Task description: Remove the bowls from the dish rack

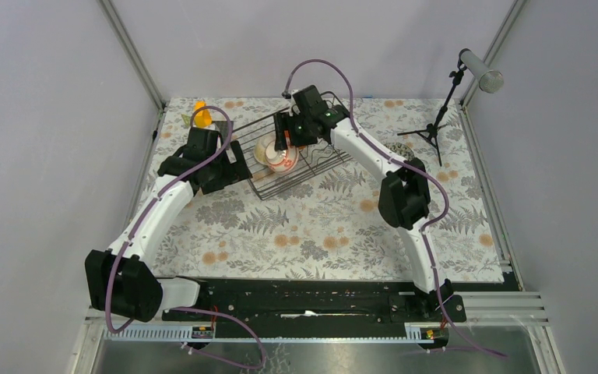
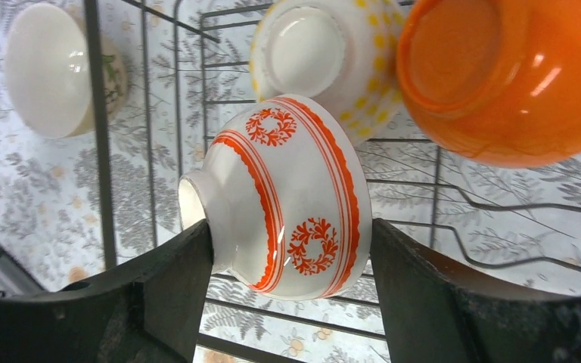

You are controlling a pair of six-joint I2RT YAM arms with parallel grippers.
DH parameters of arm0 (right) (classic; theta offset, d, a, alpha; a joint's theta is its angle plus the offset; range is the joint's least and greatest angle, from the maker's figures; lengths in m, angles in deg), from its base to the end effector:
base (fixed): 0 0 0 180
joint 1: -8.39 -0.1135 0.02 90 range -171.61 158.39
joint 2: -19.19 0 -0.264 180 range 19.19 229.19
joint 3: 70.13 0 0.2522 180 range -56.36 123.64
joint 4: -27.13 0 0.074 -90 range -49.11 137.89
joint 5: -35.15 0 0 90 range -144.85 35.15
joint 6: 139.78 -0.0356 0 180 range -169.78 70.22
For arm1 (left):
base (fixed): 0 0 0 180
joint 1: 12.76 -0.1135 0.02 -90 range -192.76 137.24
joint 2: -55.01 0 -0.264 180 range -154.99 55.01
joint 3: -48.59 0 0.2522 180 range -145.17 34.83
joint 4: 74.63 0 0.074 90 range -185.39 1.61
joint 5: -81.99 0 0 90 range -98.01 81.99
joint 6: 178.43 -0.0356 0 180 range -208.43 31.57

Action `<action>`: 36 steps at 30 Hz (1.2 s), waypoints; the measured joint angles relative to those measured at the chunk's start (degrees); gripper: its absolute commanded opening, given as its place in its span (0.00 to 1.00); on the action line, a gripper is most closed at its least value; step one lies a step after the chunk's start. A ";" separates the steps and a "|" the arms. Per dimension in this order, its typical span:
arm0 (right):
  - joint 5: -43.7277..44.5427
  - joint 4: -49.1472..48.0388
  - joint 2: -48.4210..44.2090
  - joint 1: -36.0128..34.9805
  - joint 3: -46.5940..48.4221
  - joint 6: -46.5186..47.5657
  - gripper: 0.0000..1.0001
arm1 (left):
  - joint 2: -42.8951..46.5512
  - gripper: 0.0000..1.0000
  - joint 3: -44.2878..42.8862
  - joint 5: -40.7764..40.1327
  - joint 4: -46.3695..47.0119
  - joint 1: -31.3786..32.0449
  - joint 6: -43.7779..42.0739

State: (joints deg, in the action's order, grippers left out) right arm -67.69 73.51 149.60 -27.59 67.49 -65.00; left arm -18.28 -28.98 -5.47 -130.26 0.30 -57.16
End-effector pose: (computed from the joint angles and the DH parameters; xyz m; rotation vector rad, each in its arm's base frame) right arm 0.4207 0.3152 0.2775 -0.5435 2.2744 0.7164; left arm 0.2568 -0.0612 0.2996 -0.3773 2.4777 -0.3830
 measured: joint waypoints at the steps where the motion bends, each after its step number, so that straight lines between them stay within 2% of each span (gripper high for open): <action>1: 1.20 0.39 -0.20 -0.09 0.02 0.44 0.58 | 0.00 0.99 -0.13 -0.02 -0.02 0.00 0.00; 6: 6.75 2.73 -1.07 -0.26 0.02 2.56 0.57 | 0.00 0.99 -0.35 -0.42 -0.02 0.00 -0.02; 9: 9.16 3.08 -1.60 -0.31 0.02 3.69 0.53 | -0.02 0.99 -0.35 -0.44 -0.02 0.00 -0.04; 21: 22.23 4.98 -2.34 -2.45 0.02 8.66 0.57 | -0.07 0.99 -0.55 -0.44 -0.04 0.00 0.13; 26: 27.36 5.35 -2.32 -4.92 0.02 10.56 0.63 | -0.83 0.99 -1.86 -0.39 0.09 0.00 0.31; 36: 39.34 5.31 -1.57 -9.53 -1.90 13.77 0.68 | -1.14 0.99 -2.08 -0.13 0.15 0.00 0.33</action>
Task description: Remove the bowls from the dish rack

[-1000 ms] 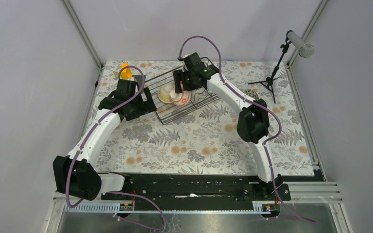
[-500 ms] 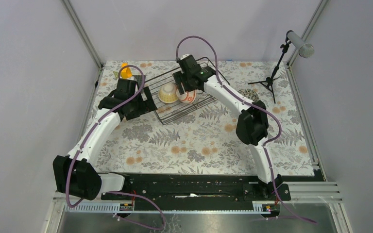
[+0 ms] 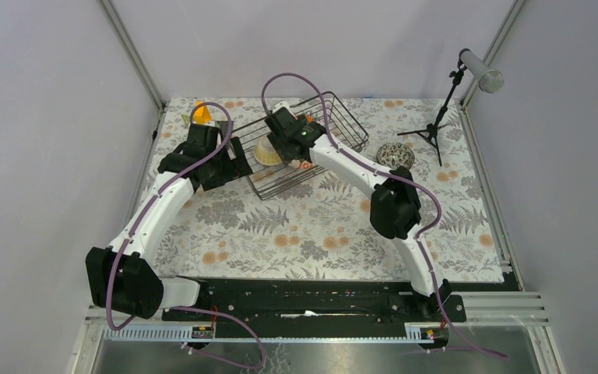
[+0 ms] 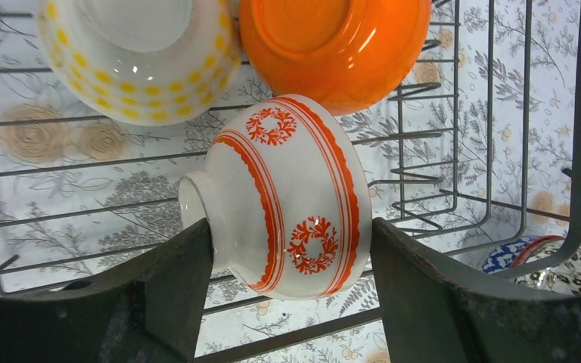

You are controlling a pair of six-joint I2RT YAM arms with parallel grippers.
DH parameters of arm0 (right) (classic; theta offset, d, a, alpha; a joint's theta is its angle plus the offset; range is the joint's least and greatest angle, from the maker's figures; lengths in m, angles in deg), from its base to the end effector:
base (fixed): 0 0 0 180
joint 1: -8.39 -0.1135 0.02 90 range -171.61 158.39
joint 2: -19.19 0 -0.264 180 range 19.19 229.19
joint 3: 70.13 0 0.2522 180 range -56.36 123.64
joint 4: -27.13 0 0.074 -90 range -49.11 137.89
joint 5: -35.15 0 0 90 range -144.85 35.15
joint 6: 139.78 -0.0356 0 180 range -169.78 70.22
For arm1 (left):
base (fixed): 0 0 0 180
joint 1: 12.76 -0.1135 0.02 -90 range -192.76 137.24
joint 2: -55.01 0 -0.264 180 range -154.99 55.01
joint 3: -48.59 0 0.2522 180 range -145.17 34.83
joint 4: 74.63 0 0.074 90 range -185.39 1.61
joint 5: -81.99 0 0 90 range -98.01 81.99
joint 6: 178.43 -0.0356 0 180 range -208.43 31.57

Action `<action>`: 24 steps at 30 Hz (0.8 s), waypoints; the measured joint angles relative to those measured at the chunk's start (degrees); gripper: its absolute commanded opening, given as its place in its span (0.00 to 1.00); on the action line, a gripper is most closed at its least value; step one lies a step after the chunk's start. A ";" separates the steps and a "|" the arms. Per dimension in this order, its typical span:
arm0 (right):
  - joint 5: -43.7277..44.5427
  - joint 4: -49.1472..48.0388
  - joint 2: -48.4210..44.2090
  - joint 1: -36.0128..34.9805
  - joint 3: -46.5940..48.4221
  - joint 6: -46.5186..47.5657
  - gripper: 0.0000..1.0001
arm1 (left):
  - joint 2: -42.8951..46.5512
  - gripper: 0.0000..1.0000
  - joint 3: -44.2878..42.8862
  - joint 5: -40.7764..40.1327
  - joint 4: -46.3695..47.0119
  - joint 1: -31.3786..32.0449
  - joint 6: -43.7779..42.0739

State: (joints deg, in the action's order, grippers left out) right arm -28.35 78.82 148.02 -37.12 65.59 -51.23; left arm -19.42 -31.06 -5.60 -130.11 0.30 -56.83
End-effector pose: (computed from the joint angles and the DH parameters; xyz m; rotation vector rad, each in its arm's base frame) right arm 0.3695 0.3534 0.2748 -0.6380 2.1634 -0.1125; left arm 0.2630 -0.0625 0.3065 -0.3820 2.4580 -0.3900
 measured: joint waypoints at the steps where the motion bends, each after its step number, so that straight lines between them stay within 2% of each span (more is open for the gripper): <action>1: 0.76 0.07 0.24 -0.20 -0.26 0.17 0.72 | 0.00 0.99 0.00 0.13 0.00 0.00 0.00; 6: 3.50 0.04 1.20 -0.94 -1.33 0.68 0.95 | 0.00 0.99 0.00 0.52 0.00 0.00 0.00; 8: 3.45 0.31 1.20 -1.25 -1.33 0.57 0.99 | 0.00 0.99 0.00 0.66 0.00 0.00 0.00; 10: 2.60 0.66 1.27 -1.51 -1.33 0.02 1.00 | 0.00 0.99 0.02 0.70 0.00 0.00 0.00; 15: -0.94 1.88 1.29 -1.79 -1.33 -1.55 0.97 | 0.00 0.99 0.02 0.68 0.00 0.02 -0.02; 24: -7.65 2.54 1.29 -1.79 -1.40 -3.10 0.74 | 0.00 0.99 0.02 0.61 0.00 0.04 -0.04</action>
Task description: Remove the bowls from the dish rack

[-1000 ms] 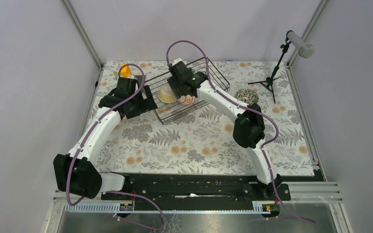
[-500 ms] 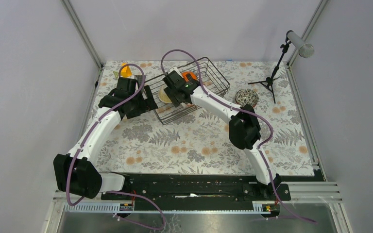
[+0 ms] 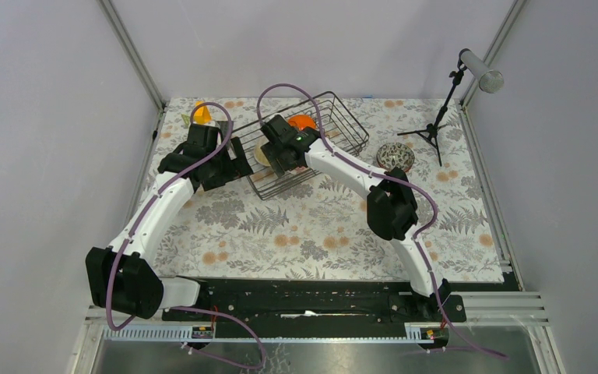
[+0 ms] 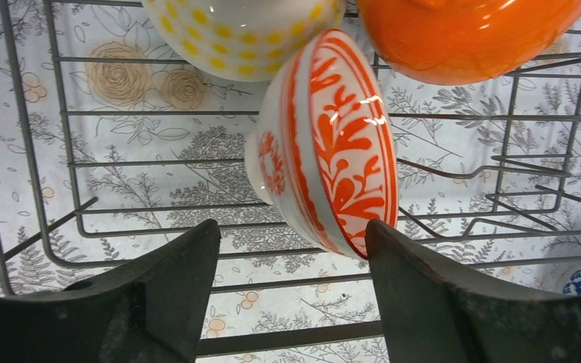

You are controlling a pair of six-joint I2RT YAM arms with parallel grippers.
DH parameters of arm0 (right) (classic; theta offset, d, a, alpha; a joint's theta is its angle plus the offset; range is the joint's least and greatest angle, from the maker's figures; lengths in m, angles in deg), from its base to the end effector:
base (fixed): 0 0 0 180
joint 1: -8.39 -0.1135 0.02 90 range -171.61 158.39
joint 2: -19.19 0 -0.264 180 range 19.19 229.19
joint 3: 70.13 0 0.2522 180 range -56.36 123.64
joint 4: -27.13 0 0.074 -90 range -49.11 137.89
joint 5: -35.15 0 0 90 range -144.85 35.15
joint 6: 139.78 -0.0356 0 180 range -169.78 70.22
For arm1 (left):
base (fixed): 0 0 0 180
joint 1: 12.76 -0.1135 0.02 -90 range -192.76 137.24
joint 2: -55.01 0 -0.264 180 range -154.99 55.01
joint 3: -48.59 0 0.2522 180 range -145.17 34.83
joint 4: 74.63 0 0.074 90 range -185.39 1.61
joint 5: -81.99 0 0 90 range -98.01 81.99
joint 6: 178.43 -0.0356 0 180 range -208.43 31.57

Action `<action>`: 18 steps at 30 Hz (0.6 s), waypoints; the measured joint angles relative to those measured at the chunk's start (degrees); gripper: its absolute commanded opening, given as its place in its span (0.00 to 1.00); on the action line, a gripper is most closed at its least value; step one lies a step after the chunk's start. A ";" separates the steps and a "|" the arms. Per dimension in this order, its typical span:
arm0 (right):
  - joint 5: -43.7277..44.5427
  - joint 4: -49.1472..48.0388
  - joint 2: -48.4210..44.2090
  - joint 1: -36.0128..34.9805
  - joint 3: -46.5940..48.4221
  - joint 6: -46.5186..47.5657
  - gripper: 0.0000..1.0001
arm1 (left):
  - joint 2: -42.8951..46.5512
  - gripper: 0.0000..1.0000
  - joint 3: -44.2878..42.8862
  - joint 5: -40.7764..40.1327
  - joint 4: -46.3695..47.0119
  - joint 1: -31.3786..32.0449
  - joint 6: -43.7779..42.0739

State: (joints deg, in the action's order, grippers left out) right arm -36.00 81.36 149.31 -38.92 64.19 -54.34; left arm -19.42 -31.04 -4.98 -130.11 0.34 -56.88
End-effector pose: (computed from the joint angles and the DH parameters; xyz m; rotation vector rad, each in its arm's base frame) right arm 0.3548 0.3677 0.2513 -0.7330 2.2668 0.0232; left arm 0.2628 -0.0631 0.3064 -0.3757 2.4615 -0.4025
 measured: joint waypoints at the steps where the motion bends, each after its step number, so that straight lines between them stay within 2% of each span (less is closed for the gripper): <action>1: -0.52 0.00 0.00 0.00 0.00 -0.04 0.71 | 0.02 0.99 0.00 0.00 0.00 0.00 0.00; 3: -1.75 0.00 0.00 0.00 0.00 0.00 0.65 | 0.02 0.99 0.00 0.00 0.00 0.00 0.00; 9: -4.48 0.00 0.00 0.00 0.00 0.20 0.55 | 0.35 0.99 0.37 -0.02 0.04 0.00 0.00; 12: -4.96 0.00 0.00 0.00 0.02 0.59 0.37 | 0.57 0.99 0.76 -0.02 -0.02 0.00 0.00; 13: -4.96 0.02 0.02 0.00 0.07 0.92 0.34 | 0.59 0.99 0.76 -0.02 -0.04 0.00 0.02; 18: -4.96 0.09 1.27 0.00 2.19 1.99 0.39 | 0.59 0.99 0.76 -0.02 -0.04 0.00 0.00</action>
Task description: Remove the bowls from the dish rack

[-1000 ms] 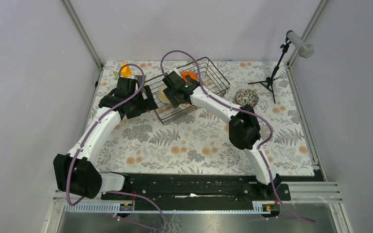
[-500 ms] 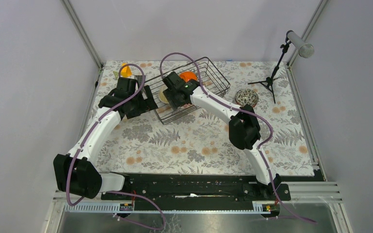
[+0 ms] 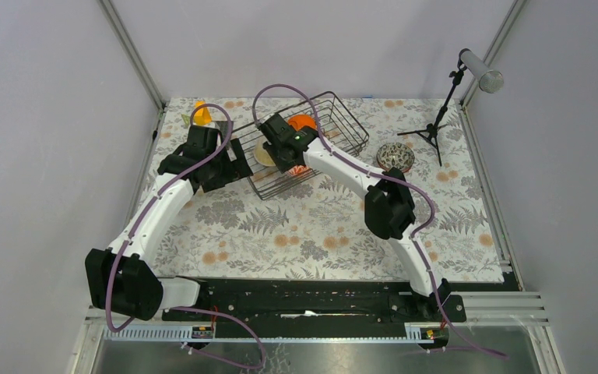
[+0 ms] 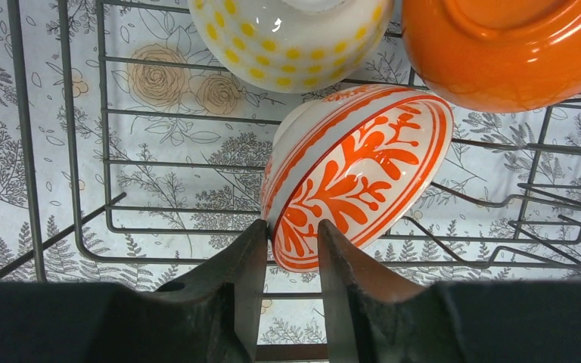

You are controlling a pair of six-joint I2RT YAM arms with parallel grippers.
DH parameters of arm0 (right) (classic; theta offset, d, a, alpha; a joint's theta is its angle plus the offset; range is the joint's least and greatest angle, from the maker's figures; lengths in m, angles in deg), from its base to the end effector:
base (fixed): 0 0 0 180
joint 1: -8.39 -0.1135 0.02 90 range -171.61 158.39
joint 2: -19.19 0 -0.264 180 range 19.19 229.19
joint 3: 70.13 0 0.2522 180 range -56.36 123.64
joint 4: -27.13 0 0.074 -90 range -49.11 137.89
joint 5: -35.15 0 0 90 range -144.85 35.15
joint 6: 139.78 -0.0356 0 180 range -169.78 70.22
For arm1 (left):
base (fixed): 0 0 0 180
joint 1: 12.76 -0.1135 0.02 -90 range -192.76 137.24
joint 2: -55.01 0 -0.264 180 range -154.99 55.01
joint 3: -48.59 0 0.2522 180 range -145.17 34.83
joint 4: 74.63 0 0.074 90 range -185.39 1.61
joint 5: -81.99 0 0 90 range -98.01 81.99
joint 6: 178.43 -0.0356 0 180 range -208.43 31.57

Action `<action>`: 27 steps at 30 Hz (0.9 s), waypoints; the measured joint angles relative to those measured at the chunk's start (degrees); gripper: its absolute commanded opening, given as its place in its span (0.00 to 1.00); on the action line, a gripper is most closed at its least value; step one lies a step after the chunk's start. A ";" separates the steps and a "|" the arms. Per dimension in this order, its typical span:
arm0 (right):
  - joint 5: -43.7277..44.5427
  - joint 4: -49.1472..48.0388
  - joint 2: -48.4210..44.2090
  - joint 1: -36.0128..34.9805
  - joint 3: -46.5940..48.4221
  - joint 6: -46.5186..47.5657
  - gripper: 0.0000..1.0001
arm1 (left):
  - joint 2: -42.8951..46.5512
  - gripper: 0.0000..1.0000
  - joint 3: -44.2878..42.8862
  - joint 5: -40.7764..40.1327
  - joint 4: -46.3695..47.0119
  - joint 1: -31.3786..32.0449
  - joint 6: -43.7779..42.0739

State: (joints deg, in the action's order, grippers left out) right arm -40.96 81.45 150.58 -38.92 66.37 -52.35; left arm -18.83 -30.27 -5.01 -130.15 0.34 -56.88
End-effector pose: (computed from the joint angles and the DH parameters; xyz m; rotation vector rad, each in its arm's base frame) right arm 0.3566 0.3740 0.2518 -0.8118 2.2578 0.1110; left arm 0.2601 -0.0624 0.3046 -0.3766 2.4651 -0.4005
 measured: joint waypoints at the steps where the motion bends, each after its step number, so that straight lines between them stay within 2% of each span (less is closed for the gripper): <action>1: -0.04 -0.13 0.24 0.00 0.28 0.15 0.40 | 0.00 0.99 0.00 0.00 -0.02 0.00 0.00; 7: -0.48 -0.11 1.27 0.00 0.83 0.42 0.57 | 0.00 0.99 -0.02 -0.33 -0.33 0.00 -0.02; 27: -5.09 -2.67 4.26 0.02 0.83 0.35 0.60 | 2.56 0.99 -0.04 -0.98 -2.08 0.00 0.02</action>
State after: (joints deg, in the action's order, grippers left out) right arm -46.05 78.78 154.84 -38.89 67.20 -52.00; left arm -16.27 -30.32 -5.99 -132.23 0.34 -56.86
